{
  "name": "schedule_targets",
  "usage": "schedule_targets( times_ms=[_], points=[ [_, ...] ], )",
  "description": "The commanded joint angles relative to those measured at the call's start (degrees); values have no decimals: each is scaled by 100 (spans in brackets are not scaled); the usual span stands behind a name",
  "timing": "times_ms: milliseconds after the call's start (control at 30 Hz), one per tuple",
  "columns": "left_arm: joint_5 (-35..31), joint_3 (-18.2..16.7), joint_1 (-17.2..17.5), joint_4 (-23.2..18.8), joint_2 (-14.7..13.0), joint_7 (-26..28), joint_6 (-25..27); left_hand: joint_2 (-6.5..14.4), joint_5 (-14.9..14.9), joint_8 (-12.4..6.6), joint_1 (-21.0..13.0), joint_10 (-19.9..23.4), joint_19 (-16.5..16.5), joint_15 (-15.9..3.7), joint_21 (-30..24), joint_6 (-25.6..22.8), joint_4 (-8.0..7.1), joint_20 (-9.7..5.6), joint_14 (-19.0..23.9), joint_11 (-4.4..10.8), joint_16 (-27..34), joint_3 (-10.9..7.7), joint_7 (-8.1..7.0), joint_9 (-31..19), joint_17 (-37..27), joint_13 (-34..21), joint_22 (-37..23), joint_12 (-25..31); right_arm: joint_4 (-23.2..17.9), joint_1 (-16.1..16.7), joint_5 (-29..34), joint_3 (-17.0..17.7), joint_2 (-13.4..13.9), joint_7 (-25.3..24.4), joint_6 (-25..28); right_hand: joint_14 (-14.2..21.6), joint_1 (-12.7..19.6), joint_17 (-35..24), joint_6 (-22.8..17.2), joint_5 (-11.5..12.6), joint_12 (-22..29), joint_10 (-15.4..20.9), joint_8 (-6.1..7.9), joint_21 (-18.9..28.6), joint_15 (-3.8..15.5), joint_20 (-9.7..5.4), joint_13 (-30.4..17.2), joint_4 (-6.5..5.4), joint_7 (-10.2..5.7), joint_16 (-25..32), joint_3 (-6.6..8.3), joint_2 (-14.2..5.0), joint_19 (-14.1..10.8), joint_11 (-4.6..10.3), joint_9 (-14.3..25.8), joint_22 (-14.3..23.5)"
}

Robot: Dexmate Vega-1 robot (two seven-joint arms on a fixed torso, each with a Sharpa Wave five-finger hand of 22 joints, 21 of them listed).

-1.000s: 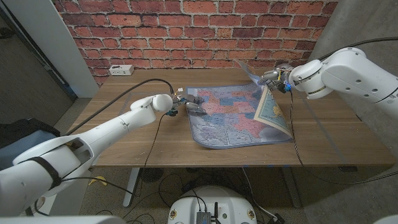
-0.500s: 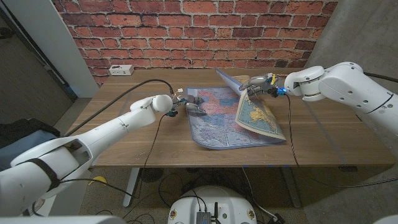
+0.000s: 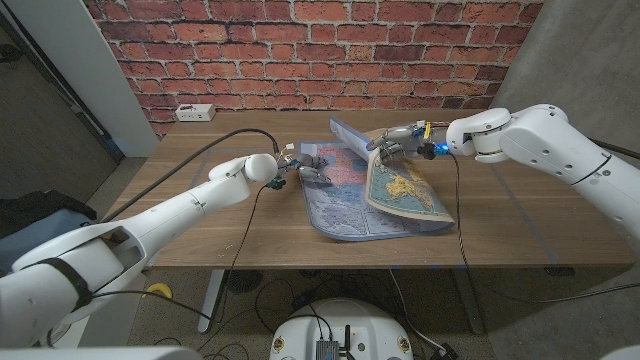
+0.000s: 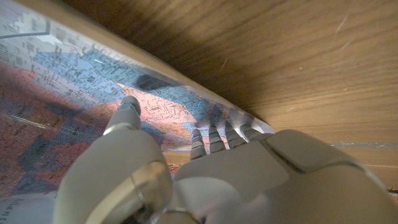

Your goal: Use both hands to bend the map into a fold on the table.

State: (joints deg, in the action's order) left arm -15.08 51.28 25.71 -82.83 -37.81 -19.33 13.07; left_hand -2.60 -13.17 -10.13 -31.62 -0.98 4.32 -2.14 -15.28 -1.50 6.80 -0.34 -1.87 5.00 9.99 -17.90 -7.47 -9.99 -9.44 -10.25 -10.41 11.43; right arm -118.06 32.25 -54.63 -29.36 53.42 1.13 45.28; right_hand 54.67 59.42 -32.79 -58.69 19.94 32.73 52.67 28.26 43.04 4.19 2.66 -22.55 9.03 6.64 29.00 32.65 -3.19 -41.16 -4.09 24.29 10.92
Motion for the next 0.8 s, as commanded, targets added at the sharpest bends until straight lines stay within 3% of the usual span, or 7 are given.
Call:
schedule_targets(
  times_ms=[33, 167, 367, 567, 600, 800],
  points=[
    [9, -61, 117, -213, -93, 44, 89, 55, 9, -9, -15, -50, -339, -147, -32, 16, 9, 276, -41, 7, 19, 40, -10, -15, -25, -24, -29, -2, 91, 196, 129, 63, -495, -385, -65, 73, -4, -17, -18, 14, 5, -75, -37, 45, 118, -27, 14, 14, 18, -40, 3, -70, -11, 13, -6, 8],
    [35, -102, 172, -286, -131, 74, 104, 58, 9, -13, -17, -41, -340, -144, -26, 17, 9, 278, -41, 15, 20, 47, -13, -15, -25, -24, -29, 2, 192, 294, 82, 116, -715, -651, -125, 44, -6, -17, -5, -6, -2, -91, -57, 57, 109, -32, 29, 9, 22, -63, -28, -89, 17, -20, -23, 8],
    [27, -123, 213, -349, -166, 102, 133, 60, 8, -13, -18, -43, -338, -141, -16, 28, 8, 286, -36, 12, 23, 58, -12, -15, -25, -24, -30, 1, 518, 170, 51, -4, -978, -540, -166, -9, 17, -10, 32, -46, -18, -136, -99, 90, 118, -44, 59, 21, 14, -111, -77, -122, 58, 2, -50, 7],
    [57, -175, 277, -407, -207, 159, 123, 61, 8, -16, -20, -48, -333, -135, -5, 31, 7, 296, -39, 12, 23, 69, -20, -15, -25, -24, -30, -1, 857, -229, 87, -310, -1133, -250, 178, -36, 30, 32, 48, -72, -35, -168, -116, 127, 83, -38, 90, 29, -3, -178, -98, -136, 70, -9, -54, 5],
    [61, -190, 294, -430, -221, 177, 125, 61, 8, -15, -20, -47, -331, -134, -4, 35, 7, 300, -39, 11, 22, 70, -21, -15, -25, -24, -30, -1, 897, -261, 73, -328, -1175, -275, 244, -40, 27, 32, 54, -81, -36, -170, -115, 136, 80, -38, 97, 20, 9, -187, -110, -154, 77, -82, -45, 4],
    [94, -364, 489, -608, -348, 495, 19, 74, 7, -53, -19, 52, -367, -122, 5, -48, -1, 388, 65, -8, 58, 99, 8, -15, -23, -24, -33, 36, 1073, -545, 156, -554, -1317, -249, 634, -34, 44, 65, 62, -99, -42, -182, -123, 170, 55, -23, 121, 33, 23, -231, -127, -160, 83, -28, -42, 1]
  ],
)
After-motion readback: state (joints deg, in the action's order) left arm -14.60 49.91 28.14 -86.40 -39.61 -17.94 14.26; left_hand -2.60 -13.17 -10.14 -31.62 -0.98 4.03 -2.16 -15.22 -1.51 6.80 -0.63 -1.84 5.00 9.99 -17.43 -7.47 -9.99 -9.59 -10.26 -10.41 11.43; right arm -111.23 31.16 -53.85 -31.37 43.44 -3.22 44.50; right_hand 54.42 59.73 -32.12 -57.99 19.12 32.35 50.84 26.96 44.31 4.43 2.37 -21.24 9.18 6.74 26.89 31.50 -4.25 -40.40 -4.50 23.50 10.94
